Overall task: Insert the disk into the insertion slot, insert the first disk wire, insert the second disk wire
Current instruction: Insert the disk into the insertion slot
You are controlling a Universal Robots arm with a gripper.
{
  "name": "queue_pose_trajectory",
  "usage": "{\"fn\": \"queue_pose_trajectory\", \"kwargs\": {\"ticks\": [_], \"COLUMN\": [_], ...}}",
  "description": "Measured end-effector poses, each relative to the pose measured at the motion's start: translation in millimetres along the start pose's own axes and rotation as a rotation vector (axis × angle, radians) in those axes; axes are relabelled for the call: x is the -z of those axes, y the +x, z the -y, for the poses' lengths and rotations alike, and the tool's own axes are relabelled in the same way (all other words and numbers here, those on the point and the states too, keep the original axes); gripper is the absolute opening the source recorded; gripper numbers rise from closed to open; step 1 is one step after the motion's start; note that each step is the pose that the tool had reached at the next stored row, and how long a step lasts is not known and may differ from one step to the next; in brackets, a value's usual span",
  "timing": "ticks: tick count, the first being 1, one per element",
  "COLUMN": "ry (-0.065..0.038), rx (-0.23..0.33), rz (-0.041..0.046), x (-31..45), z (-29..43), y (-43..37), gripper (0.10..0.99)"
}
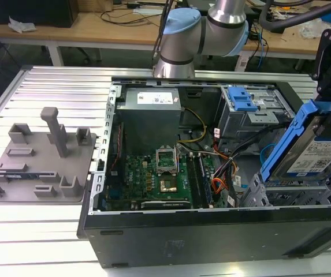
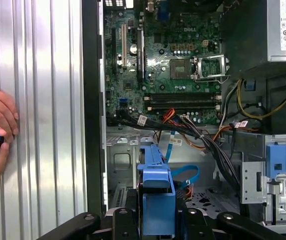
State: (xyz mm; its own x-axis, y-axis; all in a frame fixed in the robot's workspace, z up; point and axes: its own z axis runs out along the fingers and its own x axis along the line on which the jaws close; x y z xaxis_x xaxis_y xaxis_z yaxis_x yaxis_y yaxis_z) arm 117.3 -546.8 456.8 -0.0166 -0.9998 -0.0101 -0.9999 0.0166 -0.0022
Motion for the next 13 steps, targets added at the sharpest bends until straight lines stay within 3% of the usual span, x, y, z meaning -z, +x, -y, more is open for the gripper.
{"fn": "queue_pose_trajectory", "kwargs": {"ticks": [13], "ry": [0.0], "rx": [0.0], "rz": [0.0], "x": [-14.0], "z": [0.1], "y": [0.4], "gripper": [0.365]}}
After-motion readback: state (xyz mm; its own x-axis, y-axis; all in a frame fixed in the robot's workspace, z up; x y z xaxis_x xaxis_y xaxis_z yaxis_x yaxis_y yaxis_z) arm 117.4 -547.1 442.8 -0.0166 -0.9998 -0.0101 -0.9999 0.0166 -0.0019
